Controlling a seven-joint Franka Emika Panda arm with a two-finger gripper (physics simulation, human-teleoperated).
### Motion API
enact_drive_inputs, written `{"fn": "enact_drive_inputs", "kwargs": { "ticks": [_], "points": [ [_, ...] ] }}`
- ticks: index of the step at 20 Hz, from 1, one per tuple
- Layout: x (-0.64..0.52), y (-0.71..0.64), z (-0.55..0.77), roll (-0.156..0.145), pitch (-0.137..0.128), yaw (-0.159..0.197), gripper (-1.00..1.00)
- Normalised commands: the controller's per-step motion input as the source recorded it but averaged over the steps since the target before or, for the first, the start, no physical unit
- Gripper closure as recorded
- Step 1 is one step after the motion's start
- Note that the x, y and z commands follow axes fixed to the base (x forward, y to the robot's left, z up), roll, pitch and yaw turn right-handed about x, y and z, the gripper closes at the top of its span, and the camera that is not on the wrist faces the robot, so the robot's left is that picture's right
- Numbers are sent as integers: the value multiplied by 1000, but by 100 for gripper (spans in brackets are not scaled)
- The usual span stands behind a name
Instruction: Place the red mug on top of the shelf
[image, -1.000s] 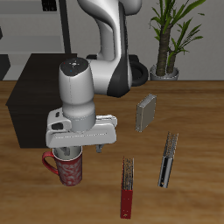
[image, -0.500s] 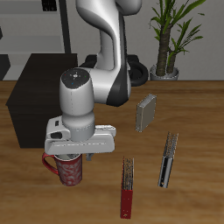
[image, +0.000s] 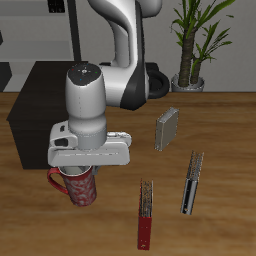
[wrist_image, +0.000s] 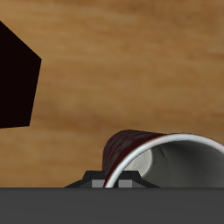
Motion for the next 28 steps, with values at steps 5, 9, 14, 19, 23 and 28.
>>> {"fn": "enact_drive_inputs", "kwargs": {
  "ticks": [5,9,14,19,23,28],
  "points": [
    [-139,-57,558,-11,-35,4,100],
    [-219,-144,659,-18,-46,4,100],
    [-265,-189,590,-11,-49,-18,100],
    [-328,-279,516,-45,-42,-3,100],
    [-418,-274,419,-57,-29,-36,100],
    [-449,-248,416,-14,-29,-22,100]
  ]
}}
